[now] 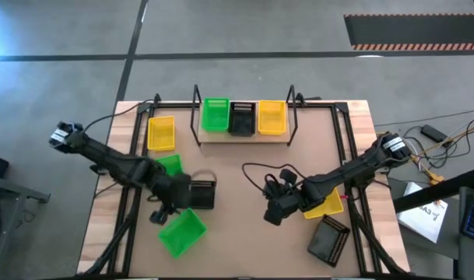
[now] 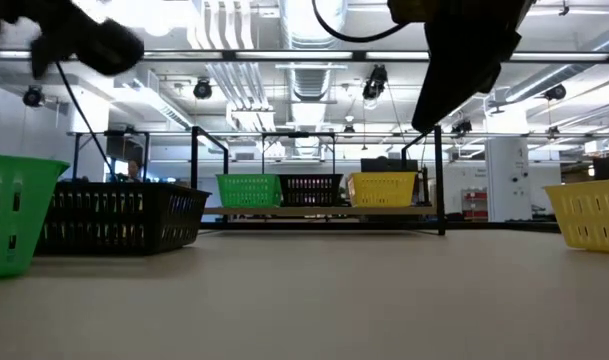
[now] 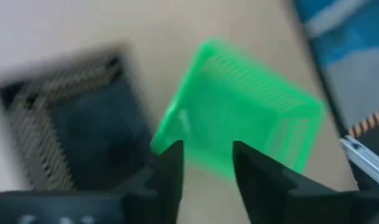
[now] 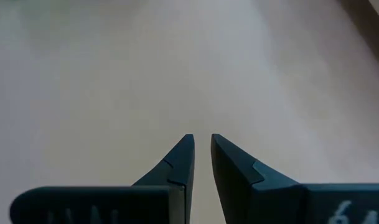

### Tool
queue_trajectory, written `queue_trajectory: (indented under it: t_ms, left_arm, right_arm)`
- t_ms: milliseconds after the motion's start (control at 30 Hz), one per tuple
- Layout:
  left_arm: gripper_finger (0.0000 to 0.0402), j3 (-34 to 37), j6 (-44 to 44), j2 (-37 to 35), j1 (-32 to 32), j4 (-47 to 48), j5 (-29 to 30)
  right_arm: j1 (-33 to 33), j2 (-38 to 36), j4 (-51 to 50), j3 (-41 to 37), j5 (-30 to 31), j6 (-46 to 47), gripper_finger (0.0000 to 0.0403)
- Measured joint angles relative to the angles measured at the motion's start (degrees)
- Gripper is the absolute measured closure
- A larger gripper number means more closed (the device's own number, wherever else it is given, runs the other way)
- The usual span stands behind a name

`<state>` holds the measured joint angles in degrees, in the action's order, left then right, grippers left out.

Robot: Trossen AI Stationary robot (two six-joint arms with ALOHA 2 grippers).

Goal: Stack baskets on shelf by color
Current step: Stack the left yellow basket on top of the yellow basket on the shelf

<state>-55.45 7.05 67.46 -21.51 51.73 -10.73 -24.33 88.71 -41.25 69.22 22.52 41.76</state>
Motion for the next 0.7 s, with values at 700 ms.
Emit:
queue_trajectory:
  t_ms: [700]
  left_arm:
    - [0.0203,2.4,3.8,-8.7,45.8,20.2,16.7]
  right_arm:
    - [0.1,-1.4,0.2,0.0,4.7,-1.8,0.0355]
